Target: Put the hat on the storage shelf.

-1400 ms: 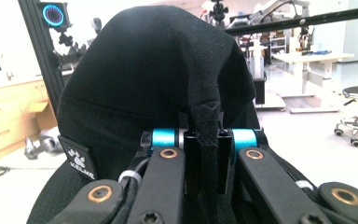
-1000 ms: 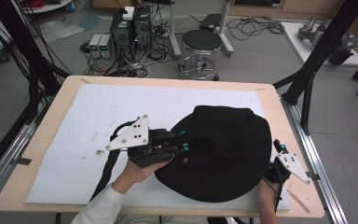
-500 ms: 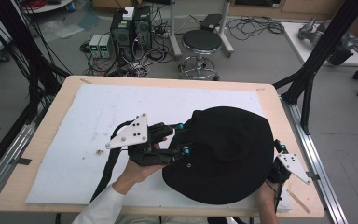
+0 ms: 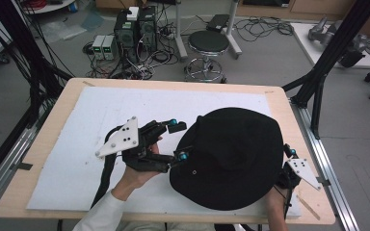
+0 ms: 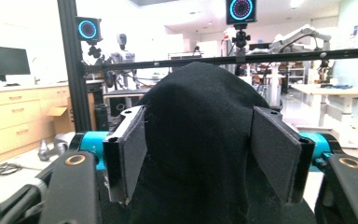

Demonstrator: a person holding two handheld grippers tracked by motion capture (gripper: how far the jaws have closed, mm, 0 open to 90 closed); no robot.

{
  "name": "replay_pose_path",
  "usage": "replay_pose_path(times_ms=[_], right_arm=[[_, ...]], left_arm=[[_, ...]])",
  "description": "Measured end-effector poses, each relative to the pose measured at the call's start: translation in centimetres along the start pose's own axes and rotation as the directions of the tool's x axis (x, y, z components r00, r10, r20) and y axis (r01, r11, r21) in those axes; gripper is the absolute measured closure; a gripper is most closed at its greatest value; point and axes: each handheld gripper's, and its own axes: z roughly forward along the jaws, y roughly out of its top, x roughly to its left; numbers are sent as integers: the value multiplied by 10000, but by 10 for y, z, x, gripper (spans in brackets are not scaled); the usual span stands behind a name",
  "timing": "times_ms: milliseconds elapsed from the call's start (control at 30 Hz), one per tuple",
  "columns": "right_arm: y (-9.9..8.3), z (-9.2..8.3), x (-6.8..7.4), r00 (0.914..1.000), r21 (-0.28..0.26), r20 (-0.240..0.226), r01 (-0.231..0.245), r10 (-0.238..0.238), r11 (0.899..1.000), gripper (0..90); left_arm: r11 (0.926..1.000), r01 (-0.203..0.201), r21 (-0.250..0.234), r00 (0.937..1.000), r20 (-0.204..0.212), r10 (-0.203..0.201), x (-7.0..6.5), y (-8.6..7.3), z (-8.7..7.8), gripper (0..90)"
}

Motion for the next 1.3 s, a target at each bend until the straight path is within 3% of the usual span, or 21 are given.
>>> replay_pose_path(times_ms=[333,533,667,800,933,1000,1033,1133,1167,1200,1233,1300], right_arm=[[0,0,0,10000,10,14,-21,21,10000,114],[0,0,0,10000,9,-7,-7,7,10000,114],[0,0,0,10000,-10,15,20,-20,10000,115],[0,0,0,10000,5,0,-10,10,10000,114],[0,-1,0,10000,8,6,-56,56,10000,115],[0,0,0,10000,4,15,-52,52,10000,115],[0,-1,0,10000,24,6,-41,41,10000,115],[0,-1,0,10000,10,-20,-22,22,10000,114],[0,-1,0,10000,-1,-26,-10,10,10000,115],[0,-1,0,10000,-8,-19,-14,14,10000,115],[0,-1,0,10000,-10,-23,-13,13,10000,114],[0,-1,0,10000,-10,-13,-37,37,10000,114]], left_arm=[[9997,23,-240,9987,-510,-35,8,1,-12,344],[9973,136,-719,9962,-849,-197,14,0,-26,316],[9902,-152,-1390,9902,-1397,-44,14,0,-38,310],[9805,-448,-1911,9770,-2133,31,13,-2,-47,310],[9745,-525,-2181,9601,-2796,-108,17,-3,-58,305],[9705,-727,-2300,9473,-3204,-50,19,-4,-64,304],[9675,-924,-2352,9372,-3487,48,19,-4,-67,302],[9608,-1518,-2320,8958,-4431,345,22,-6,-75,290],[9595,-1579,-2332,8866,-4613,338,23,-6,-77,281],[9574,-1727,-2316,8709,-4899,385,24,-7,-81,276],[9566,-1797,-2296,8602,-5084,396,25,-7,-83,275],[9536,-1866,-2365,8444,-5346,326,26,-8,-88,270]])
